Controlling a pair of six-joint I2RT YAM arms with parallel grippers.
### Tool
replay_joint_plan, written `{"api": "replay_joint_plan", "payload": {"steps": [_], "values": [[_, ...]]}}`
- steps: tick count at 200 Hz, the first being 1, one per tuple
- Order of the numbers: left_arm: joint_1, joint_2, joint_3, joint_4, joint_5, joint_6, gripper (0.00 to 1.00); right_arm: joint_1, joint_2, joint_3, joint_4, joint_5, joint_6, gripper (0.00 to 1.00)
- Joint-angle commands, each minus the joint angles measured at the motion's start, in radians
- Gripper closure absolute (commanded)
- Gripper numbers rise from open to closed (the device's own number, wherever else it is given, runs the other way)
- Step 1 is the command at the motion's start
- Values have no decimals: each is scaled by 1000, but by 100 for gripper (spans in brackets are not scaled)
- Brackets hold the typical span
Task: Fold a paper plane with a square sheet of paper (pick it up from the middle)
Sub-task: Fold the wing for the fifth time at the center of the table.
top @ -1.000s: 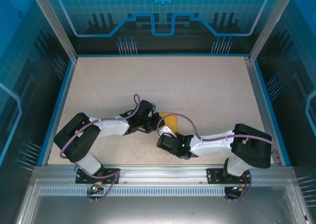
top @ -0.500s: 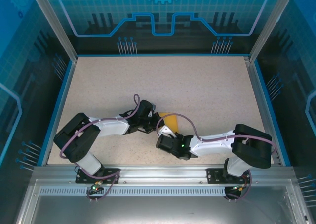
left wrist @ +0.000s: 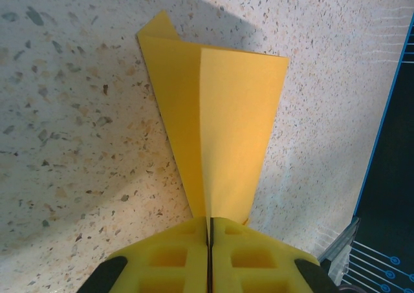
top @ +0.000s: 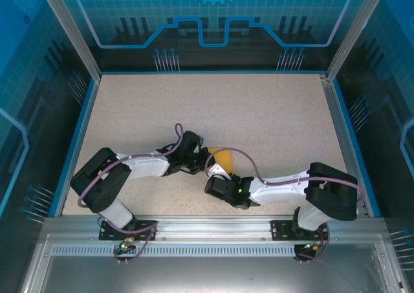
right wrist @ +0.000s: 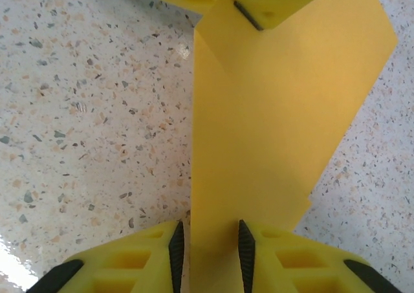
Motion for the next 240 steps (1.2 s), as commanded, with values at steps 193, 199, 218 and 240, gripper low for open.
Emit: {"api": "replay_joint_plan", "payload": {"steps": [193, 199, 218, 240], "values": [[10, -31, 25, -34, 12, 0, 91, -13, 26, 20, -28, 4, 34, 84], [10, -32, 25, -33, 13, 1, 91, -12, 24, 19, -25, 4, 34, 85], [10, -38, 24, -38, 8, 0, 90, -19, 18, 16, -25, -1, 40, 89], [11, -58, 20, -63, -14, 0, 81, -31, 0, 10, -18, -27, 39, 93]]}}
